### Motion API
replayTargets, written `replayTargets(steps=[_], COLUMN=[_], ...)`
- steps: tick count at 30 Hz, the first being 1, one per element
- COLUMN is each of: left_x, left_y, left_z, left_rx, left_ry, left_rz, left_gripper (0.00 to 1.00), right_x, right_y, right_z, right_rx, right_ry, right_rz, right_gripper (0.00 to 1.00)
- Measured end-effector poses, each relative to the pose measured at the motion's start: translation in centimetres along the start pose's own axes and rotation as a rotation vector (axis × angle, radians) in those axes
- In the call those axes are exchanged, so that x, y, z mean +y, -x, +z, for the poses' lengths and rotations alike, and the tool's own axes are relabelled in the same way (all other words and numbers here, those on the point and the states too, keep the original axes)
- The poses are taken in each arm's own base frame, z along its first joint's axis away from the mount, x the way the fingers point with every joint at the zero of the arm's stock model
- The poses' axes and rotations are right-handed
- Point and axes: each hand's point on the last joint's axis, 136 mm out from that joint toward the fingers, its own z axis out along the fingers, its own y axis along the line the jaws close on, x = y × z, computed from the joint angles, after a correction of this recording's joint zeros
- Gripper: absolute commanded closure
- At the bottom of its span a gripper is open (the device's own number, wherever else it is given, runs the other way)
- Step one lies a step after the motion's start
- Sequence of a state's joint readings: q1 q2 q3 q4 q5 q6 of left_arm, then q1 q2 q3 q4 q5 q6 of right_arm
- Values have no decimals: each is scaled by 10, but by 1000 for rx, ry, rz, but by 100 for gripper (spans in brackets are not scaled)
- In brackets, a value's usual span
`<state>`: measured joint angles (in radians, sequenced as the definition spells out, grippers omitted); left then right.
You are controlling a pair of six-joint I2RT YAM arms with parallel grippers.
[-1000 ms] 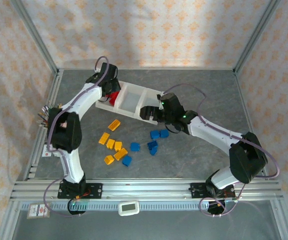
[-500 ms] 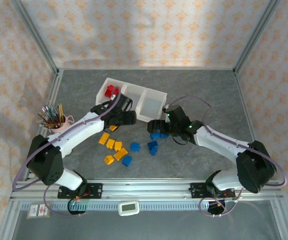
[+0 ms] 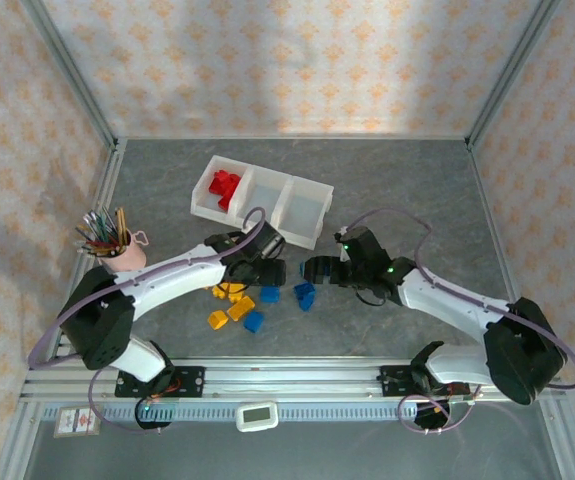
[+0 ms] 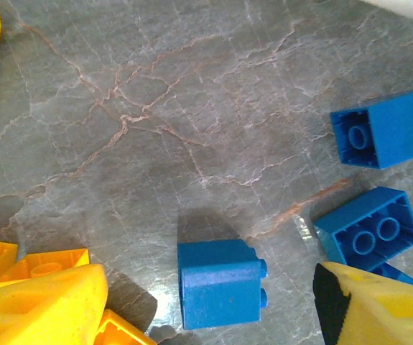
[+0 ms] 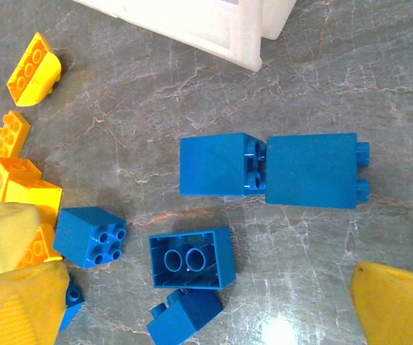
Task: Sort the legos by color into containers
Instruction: Pick up the lego from the middle-left of the table.
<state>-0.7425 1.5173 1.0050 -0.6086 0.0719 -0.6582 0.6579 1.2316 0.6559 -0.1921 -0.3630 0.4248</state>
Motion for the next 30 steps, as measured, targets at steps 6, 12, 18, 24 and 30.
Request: replayTargets(steps=[6, 12, 18, 24, 30], left_x=[-4, -9, -9, -9, -8], left_y=[-9, -24, -28, -28, -26], left_z=[20, 37, 47, 49, 46], left_rx=[38, 82, 91, 85, 77], left_ry=[20, 42, 51, 47, 50], left_rz=[13, 49, 37, 24, 18], left_gripper=[26, 32, 46, 60, 63], right_x=[-1, -3, -3, -2, -3], right_y=[-1, -4, -3, -3, -3], right_z=[0, 1, 1, 1, 2], right_rx=[-1, 4, 1, -2, 2], right_ry=[0, -4, -2, 0, -3], right_rz=[6, 11, 10, 9, 10], right_gripper=[0, 0, 0, 0, 0])
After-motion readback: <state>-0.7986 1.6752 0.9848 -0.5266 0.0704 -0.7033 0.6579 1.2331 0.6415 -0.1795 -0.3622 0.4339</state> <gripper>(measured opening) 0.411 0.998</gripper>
